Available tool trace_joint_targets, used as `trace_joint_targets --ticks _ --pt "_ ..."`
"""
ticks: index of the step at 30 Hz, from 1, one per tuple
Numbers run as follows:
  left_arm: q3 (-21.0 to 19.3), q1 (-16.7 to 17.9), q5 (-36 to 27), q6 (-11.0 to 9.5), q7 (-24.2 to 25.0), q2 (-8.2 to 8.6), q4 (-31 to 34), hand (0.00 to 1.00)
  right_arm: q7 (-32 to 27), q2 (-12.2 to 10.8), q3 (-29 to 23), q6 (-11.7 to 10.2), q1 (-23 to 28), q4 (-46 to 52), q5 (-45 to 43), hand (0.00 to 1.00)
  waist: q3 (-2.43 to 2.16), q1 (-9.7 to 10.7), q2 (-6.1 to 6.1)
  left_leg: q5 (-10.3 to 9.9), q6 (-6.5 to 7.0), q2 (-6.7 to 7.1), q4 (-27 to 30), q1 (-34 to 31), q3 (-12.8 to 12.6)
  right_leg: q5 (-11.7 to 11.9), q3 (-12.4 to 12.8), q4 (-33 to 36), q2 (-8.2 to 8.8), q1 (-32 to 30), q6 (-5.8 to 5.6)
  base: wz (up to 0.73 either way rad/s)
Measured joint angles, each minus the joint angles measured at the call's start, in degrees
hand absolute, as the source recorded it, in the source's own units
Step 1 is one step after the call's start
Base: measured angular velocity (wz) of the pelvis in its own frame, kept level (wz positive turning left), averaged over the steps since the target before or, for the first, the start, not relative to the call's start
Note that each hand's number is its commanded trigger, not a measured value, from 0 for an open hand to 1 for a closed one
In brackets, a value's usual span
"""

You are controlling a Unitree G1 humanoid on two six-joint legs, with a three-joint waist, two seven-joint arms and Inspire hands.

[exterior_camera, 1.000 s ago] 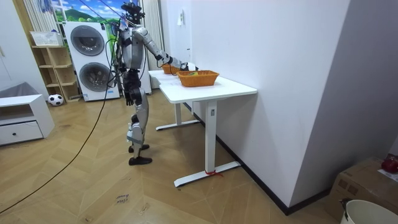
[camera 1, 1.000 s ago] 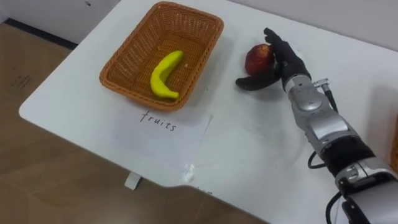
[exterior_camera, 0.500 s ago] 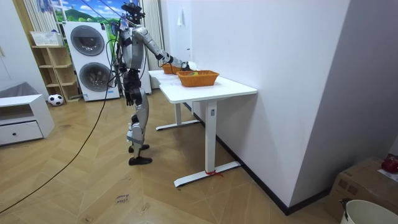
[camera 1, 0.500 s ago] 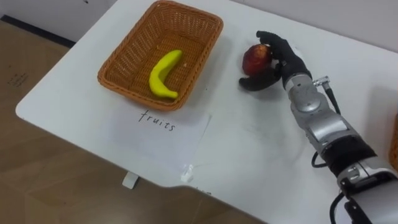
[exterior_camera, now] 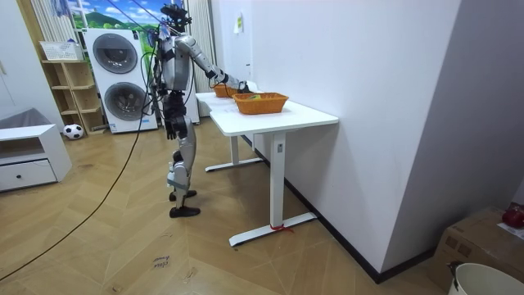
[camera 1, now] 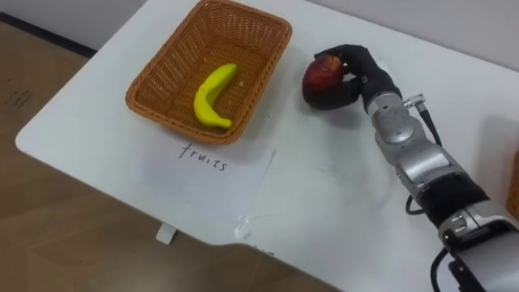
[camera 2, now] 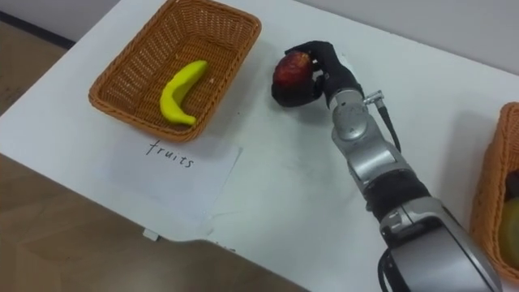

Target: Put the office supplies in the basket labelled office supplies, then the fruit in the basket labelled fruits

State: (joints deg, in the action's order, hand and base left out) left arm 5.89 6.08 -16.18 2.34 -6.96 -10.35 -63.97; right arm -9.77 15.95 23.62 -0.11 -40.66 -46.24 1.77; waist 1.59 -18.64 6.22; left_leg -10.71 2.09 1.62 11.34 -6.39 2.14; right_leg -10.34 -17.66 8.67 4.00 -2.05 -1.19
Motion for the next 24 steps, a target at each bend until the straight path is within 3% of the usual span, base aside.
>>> trace_joint_targets --ticks 17,24 --pt "-0.3 0.7 0.0 0.0 -0.3 0.0 -0.2 0.0 1.9 0.1 -0.3 0.1 0.0 0.4 0.0 1.0 0.12 -0.2 0.13 0.0 0.0 0.09 0.0 1.0 0.7 0.0 -0.2 0.0 0.03 1.5 0.0 0.02" --pt "-4.0 2.9 0.6 0.4 -0.3 0.3 0.1 0.0 1.9 1.5 -2.3 0.7 -0.1 10.4 0.1 1.0 0.01 1.2 0.27 0.0 0.0 0.15 0.3 1.5 1.4 0.0 -1.5 -0.1 0.04 2.6 0.0 0.1"
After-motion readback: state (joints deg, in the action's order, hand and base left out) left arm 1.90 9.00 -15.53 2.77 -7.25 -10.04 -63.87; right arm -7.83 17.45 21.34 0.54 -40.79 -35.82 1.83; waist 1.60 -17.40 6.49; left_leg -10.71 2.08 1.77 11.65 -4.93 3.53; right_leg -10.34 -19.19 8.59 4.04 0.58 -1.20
